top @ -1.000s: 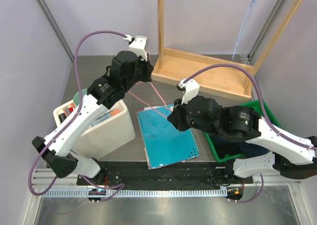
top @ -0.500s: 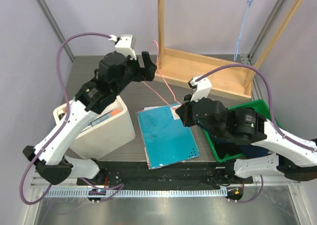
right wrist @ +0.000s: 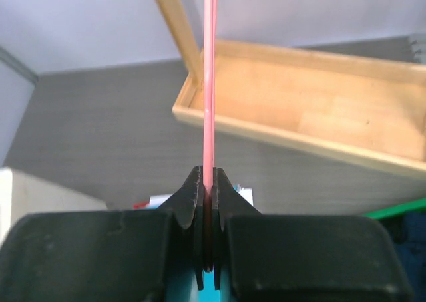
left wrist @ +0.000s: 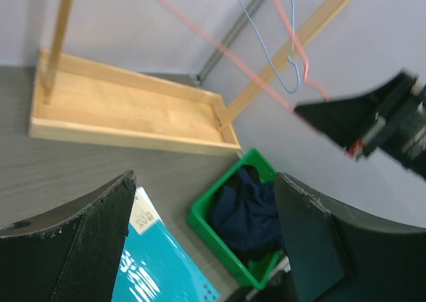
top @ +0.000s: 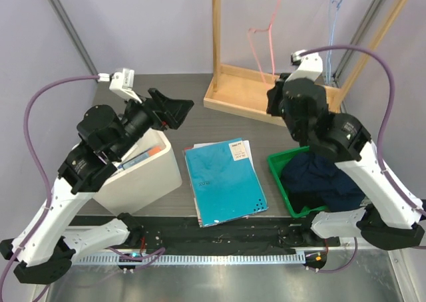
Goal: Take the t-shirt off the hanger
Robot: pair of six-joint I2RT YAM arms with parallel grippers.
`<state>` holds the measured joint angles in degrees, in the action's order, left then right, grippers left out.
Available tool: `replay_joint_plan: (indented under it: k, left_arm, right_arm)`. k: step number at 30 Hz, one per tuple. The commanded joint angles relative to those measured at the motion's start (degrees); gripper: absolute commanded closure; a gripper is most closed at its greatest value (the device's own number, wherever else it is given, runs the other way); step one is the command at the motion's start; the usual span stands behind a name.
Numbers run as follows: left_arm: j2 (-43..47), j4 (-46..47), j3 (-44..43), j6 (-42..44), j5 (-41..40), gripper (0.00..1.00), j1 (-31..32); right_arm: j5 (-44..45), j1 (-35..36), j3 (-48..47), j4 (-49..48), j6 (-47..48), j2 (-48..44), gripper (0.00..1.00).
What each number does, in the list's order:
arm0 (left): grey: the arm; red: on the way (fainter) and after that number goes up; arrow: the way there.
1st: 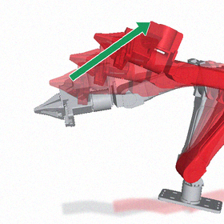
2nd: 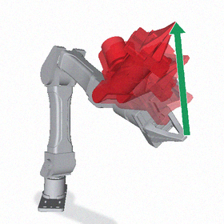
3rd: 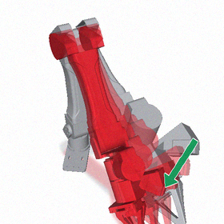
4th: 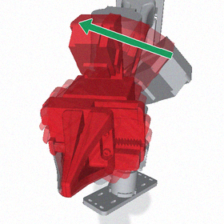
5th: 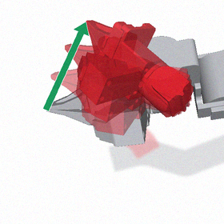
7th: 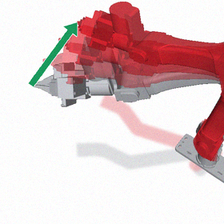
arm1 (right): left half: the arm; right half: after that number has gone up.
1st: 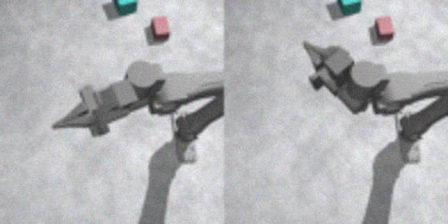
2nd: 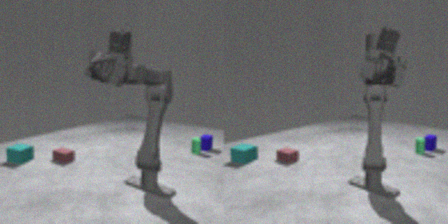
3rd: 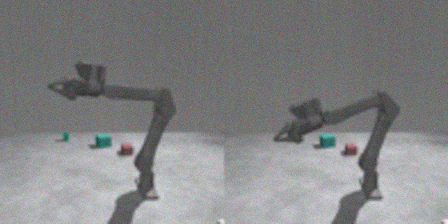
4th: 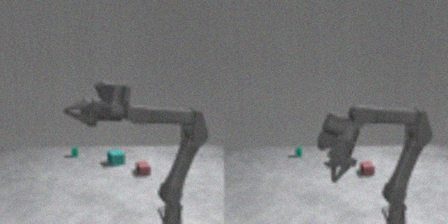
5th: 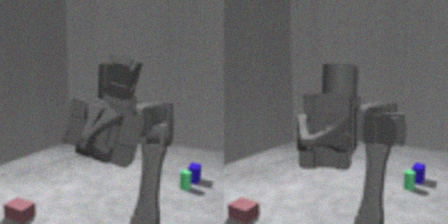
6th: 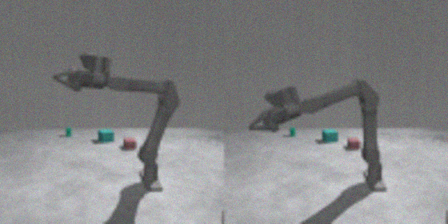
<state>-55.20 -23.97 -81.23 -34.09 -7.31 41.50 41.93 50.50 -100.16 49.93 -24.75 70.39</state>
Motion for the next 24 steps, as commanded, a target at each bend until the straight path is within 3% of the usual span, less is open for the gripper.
replay_joint_plan:
  k: [1, 5, 12, 17, 24]
  left_arm:
    - [1.4, 3.9, 5.4, -6.7, 9.8, 0.17, 0.0]
    - [3.7, 4.5, 9.2, -9.4, 12.8, 0.17, 0.0]
    - [5.8, 3.8, 11.8, -9.9, 14.3, 0.17, 0.0]
    - [5.5, 4.2, 12.1, -10.3, 16.9, 0.17, -0.1]
    - [5.9, 5.7, 15.0, -11.5, 18.6, 0.17, -0.1]
  right_arm:
    - [-2.2, -6.7, -10.7, -7.1, 7.3, 5.0, 0.99]
    - [-5.7, -12.6, -17.6, -7.6, 7.4, 8.4, 0.99]
    - [-15.8, -24.3, -20.9, -8.7, 6.2, 11.3, 0.99]
    - [-22.9, -30.2, -17.5, -9.0, 3.4, 11.8, 0.99]
    - [-25.2, -30.7, -8.3, -11.5, 1.6, 9.5, 0.99]
